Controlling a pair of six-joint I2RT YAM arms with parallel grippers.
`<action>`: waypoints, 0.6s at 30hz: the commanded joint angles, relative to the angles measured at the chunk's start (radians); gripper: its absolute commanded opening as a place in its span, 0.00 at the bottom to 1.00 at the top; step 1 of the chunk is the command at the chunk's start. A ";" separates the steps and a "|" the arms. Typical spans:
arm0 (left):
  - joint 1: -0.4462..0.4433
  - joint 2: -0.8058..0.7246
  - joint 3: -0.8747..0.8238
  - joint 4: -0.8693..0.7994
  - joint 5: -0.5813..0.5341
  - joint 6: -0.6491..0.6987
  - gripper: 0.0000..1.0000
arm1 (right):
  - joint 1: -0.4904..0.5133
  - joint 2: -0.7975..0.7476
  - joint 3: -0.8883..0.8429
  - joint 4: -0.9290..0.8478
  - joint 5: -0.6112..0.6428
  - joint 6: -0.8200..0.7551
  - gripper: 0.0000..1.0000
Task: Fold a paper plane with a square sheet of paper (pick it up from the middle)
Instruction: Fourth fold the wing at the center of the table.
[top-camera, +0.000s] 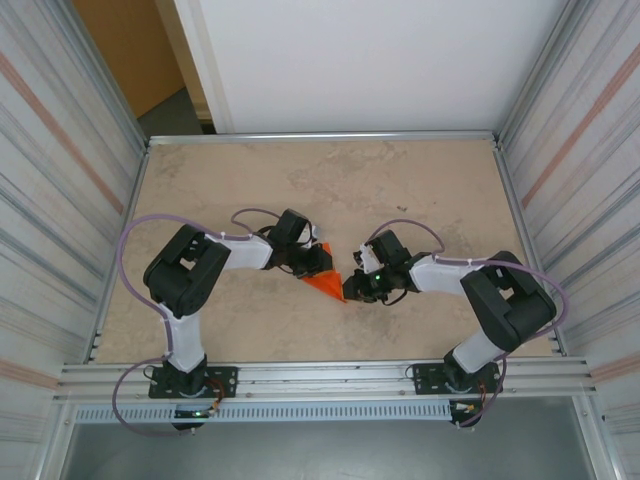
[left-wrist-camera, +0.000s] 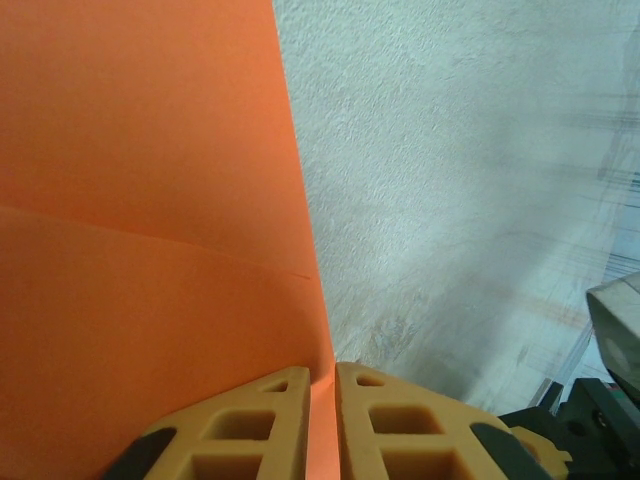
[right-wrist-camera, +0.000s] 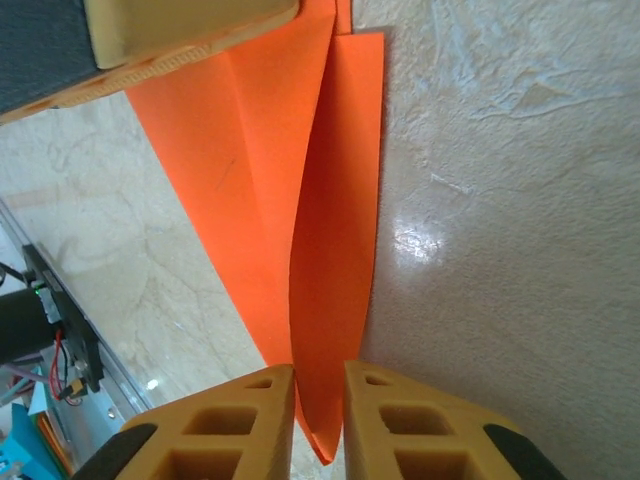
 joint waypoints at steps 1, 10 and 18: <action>0.006 0.005 0.009 -0.017 0.011 0.016 0.15 | 0.003 0.017 0.022 0.019 -0.037 0.017 0.15; 0.005 0.002 0.008 -0.017 0.012 0.017 0.15 | 0.003 0.046 0.016 0.008 -0.034 0.007 0.12; 0.005 -0.003 0.011 -0.017 0.017 0.018 0.15 | 0.008 0.084 0.021 -0.008 -0.030 -0.007 0.10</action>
